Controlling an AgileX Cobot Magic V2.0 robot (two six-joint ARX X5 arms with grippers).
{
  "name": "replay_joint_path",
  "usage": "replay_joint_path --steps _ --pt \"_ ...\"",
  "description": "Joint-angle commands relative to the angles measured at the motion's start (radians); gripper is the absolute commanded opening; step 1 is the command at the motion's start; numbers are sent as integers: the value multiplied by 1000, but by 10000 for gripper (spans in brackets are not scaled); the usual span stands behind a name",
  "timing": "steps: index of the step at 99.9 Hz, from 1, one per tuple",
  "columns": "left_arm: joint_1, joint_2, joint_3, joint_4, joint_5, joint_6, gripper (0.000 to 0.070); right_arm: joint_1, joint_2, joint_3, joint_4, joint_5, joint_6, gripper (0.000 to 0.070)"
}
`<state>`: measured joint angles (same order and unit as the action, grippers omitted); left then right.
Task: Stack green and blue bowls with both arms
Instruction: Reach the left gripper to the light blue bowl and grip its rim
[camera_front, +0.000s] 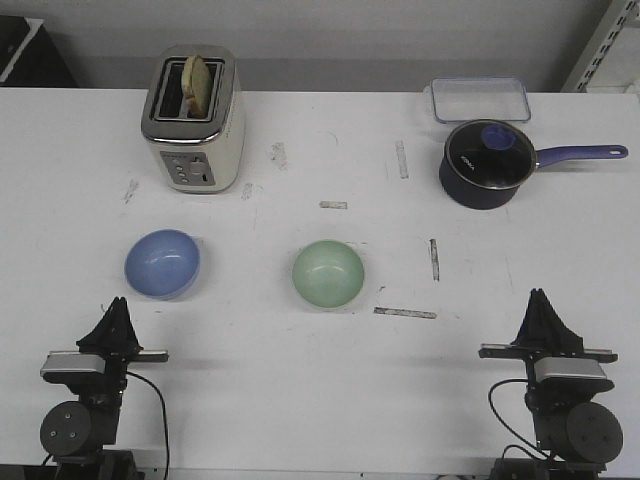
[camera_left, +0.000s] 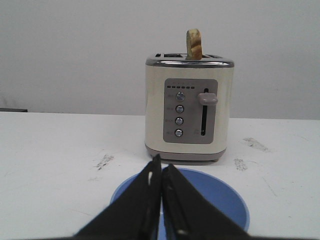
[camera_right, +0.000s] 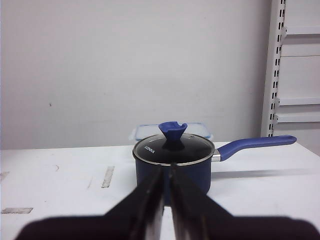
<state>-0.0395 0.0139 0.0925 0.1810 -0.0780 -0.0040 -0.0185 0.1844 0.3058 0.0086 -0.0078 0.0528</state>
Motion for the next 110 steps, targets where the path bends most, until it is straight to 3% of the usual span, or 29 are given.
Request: replay_joint_path --steps 1,35,89,110 --pt "0 10 63 -3 -5 50 1 0 -2 6 10 -2 10 15" --pt "0 167 297 -187 -4 47 1 0 -2 6 10 -2 10 15" --pt "0 599 571 -422 -2 35 2 0 -2 6 10 -2 10 15" --pt "0 755 661 -467 -2 -12 2 0 -2 6 10 -2 10 15"
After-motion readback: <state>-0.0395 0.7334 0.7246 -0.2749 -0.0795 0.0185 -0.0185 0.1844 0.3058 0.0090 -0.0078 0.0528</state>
